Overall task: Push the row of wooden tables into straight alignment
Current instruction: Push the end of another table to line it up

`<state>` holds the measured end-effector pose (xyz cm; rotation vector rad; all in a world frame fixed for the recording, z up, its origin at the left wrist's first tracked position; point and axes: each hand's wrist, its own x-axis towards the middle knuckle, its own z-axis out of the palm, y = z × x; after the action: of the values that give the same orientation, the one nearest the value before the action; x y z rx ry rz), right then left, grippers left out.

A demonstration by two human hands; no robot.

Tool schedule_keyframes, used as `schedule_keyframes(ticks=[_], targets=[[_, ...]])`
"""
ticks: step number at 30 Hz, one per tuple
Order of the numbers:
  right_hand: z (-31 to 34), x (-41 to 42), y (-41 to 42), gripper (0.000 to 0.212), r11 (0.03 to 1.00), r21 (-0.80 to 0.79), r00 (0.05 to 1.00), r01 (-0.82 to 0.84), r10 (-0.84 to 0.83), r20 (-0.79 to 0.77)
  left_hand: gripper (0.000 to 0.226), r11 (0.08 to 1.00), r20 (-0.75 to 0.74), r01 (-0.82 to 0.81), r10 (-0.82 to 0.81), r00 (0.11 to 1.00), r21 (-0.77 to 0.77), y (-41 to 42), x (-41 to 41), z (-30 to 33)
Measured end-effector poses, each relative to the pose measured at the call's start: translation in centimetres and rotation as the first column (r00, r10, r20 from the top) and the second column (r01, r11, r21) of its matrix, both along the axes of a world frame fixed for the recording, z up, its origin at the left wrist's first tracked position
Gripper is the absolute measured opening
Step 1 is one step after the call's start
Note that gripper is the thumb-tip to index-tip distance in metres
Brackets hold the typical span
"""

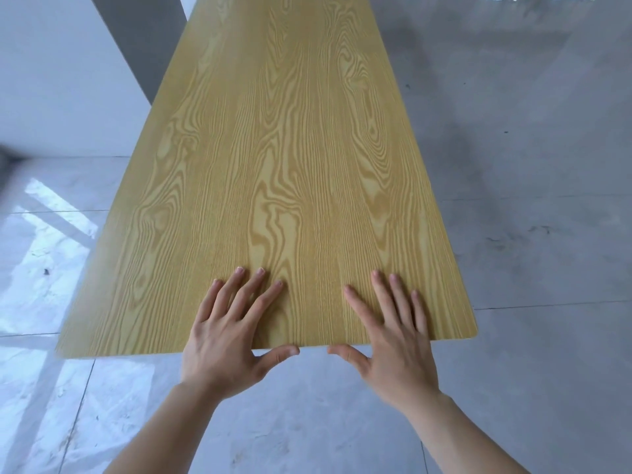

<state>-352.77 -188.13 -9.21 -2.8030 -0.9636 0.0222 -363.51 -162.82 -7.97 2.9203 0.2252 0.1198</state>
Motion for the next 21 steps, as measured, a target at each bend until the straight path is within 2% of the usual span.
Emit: schedule_keyframes(ticks=[21], targets=[[-0.2, 9.1, 3.6, 0.089, 0.999, -0.042, 1.000, -0.010, 0.010, 0.006, 0.098, 1.000, 0.011, -0.021, 0.021, 1.000, 0.010, 3.3, 8.7, -0.2]])
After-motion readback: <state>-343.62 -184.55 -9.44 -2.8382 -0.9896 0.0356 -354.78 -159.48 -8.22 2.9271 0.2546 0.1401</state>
